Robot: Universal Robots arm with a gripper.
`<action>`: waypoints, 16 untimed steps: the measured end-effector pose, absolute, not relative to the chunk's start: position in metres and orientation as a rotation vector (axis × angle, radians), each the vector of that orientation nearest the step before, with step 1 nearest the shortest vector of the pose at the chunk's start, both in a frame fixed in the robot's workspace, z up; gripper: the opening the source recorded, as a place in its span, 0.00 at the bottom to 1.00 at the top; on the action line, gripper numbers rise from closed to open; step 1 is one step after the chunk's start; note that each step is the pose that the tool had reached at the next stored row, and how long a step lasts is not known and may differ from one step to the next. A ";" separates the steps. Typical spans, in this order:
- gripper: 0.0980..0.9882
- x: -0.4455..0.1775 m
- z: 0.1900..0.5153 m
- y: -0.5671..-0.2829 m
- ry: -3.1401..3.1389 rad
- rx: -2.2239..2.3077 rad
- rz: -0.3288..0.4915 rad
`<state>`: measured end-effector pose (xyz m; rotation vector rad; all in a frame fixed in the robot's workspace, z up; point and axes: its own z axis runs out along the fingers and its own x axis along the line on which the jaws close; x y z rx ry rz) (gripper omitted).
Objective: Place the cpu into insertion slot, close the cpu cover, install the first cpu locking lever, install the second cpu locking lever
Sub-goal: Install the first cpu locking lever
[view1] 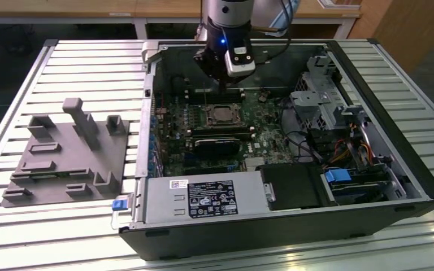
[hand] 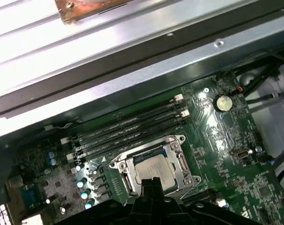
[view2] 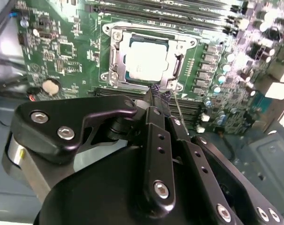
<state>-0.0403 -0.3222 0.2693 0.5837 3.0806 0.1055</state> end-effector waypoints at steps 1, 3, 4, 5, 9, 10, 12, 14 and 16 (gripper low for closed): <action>0.01 -0.040 0.269 -0.322 3.086 0.556 0.106; 0.01 -0.040 0.269 -0.322 3.097 0.501 0.106; 0.01 -0.040 0.268 -0.322 3.102 0.473 0.106; 0.01 -0.040 0.268 -0.322 3.107 0.443 0.106; 0.01 -0.040 0.267 -0.322 3.123 0.332 0.106; 0.01 -0.040 0.267 -0.322 3.127 0.301 0.106; 0.01 -0.040 0.267 -0.322 3.133 0.249 0.106; 0.01 -0.041 0.267 -0.322 3.136 0.212 0.106; 0.01 -0.041 0.267 -0.322 3.138 0.195 0.106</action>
